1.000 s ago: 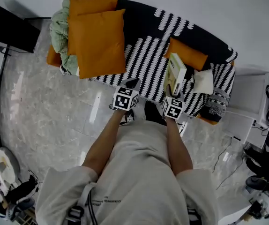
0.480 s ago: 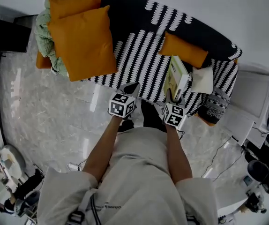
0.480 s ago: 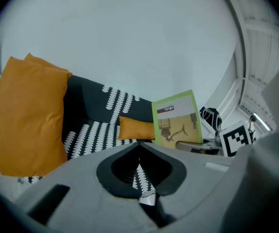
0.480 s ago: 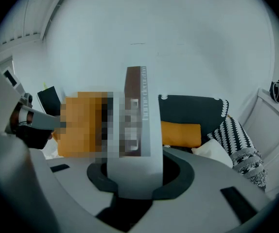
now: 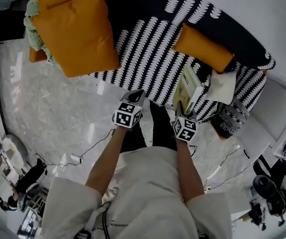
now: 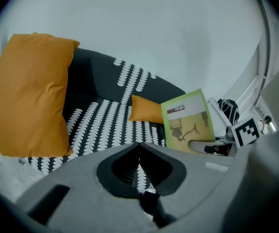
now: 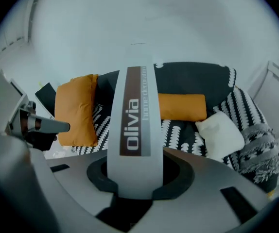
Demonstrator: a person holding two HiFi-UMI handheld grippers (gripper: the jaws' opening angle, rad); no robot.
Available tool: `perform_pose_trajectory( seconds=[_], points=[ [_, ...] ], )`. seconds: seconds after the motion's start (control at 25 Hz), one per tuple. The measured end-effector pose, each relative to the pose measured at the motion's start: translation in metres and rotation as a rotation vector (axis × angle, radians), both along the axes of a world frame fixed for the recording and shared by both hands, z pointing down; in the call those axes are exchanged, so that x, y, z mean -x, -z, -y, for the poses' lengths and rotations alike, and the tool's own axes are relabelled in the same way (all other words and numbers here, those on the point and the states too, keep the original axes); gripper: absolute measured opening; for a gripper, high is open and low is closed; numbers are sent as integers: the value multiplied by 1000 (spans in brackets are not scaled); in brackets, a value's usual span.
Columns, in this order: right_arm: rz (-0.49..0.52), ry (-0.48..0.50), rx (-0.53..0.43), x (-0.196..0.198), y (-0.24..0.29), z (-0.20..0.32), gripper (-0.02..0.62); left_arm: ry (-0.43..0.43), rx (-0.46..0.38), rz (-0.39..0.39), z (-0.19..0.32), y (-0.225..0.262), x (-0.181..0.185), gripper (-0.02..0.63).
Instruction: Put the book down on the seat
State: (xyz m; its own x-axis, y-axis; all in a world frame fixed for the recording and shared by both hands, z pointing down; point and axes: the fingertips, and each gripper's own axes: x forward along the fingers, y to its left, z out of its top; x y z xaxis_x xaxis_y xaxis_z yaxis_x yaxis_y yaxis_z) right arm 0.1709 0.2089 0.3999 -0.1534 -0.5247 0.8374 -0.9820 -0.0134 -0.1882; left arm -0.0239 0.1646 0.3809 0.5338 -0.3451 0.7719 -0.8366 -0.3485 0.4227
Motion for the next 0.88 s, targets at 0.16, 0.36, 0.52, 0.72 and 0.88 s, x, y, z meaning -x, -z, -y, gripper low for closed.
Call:
perform_pose_trajectory(
  seconds=[0.16, 0.36, 0.52, 0.72, 0.88],
  points=[
    [74, -32, 59, -6, -21, -1, 123, 38, 10, 36, 8, -22, 6, 0],
    [176, 91, 81, 15, -47, 24, 123, 15, -8, 54, 38, -45, 8, 0],
    [267, 160, 102, 32, -74, 45, 123, -43, -18, 74, 57, -74, 1, 0],
    [475, 75, 210, 57, -118, 54, 123, -99, -13, 70, 62, -115, -1, 0],
    [645, -55, 239, 68, -143, 68, 123, -117, 7, 66, 62, -152, -10, 0]
  ],
)
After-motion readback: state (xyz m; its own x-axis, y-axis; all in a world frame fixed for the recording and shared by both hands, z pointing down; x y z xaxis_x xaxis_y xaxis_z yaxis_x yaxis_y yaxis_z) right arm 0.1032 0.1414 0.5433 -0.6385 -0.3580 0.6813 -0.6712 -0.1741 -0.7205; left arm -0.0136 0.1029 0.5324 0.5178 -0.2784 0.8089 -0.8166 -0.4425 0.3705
